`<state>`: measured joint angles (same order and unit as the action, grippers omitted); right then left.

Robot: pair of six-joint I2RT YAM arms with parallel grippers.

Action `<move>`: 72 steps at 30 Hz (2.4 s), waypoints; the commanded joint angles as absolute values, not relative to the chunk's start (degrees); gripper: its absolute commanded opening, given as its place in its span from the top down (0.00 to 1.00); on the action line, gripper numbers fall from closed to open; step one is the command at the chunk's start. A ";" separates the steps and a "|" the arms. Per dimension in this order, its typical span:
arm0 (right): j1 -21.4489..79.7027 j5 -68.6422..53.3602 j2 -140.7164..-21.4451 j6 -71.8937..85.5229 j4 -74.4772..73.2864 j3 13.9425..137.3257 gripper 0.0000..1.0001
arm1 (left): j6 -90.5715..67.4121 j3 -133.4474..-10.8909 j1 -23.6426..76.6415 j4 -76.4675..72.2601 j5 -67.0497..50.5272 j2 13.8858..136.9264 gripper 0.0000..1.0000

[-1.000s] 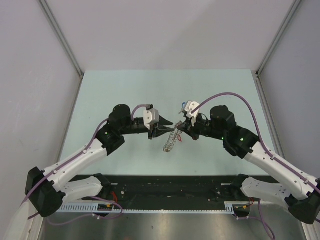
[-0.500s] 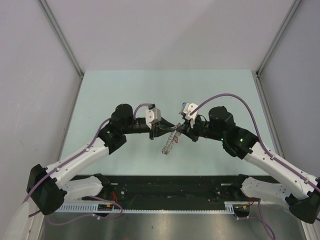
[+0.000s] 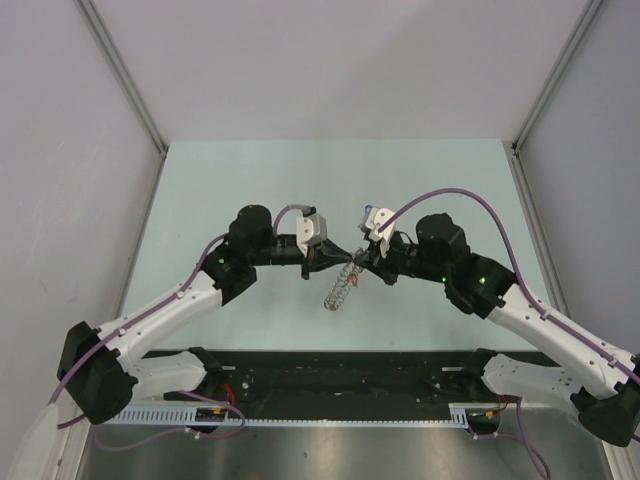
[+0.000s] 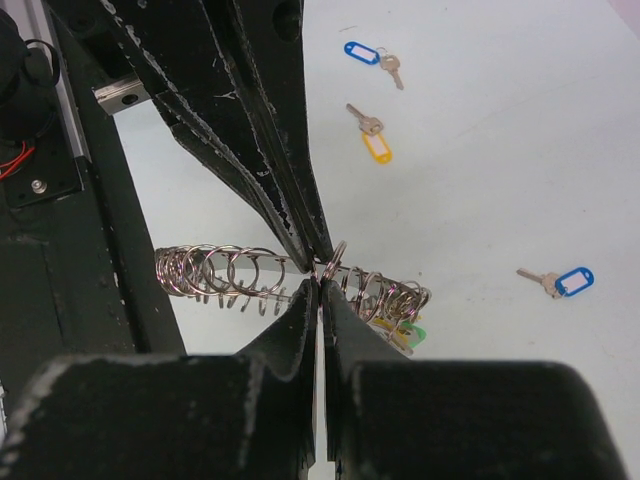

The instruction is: Put the keys on the keyring

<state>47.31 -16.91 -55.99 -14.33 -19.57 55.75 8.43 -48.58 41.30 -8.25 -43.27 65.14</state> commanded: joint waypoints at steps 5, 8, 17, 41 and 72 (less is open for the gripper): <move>48.25 -16.09 -55.55 -14.24 -15.91 58.89 0.89 | 7.03 -51.07 41.66 -7.47 -45.35 65.66 1.00; 48.08 -12.76 -53.97 -13.10 -17.13 58.89 0.64 | 5.81 -49.75 41.66 -10.35 -43.86 64.52 1.00; 42.28 -12.73 -49.49 -8.35 -18.72 57.40 0.52 | -2.01 -44.75 41.57 -22.39 -40.61 63.28 1.00; 37.44 -23.55 -56.25 -4.05 -7.13 50.54 0.51 | -4.66 -42.98 41.57 -27.34 -42.97 62.84 1.00; 32.78 -35.42 -54.22 -9.83 -18.09 56.15 0.52 | 1.75 -49.12 41.57 -13.19 -41.75 64.25 1.00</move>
<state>31.11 -33.21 -52.62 -4.84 -13.41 51.77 -1.63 -44.51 41.30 -15.44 -41.87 64.62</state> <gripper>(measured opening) 0.479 0.006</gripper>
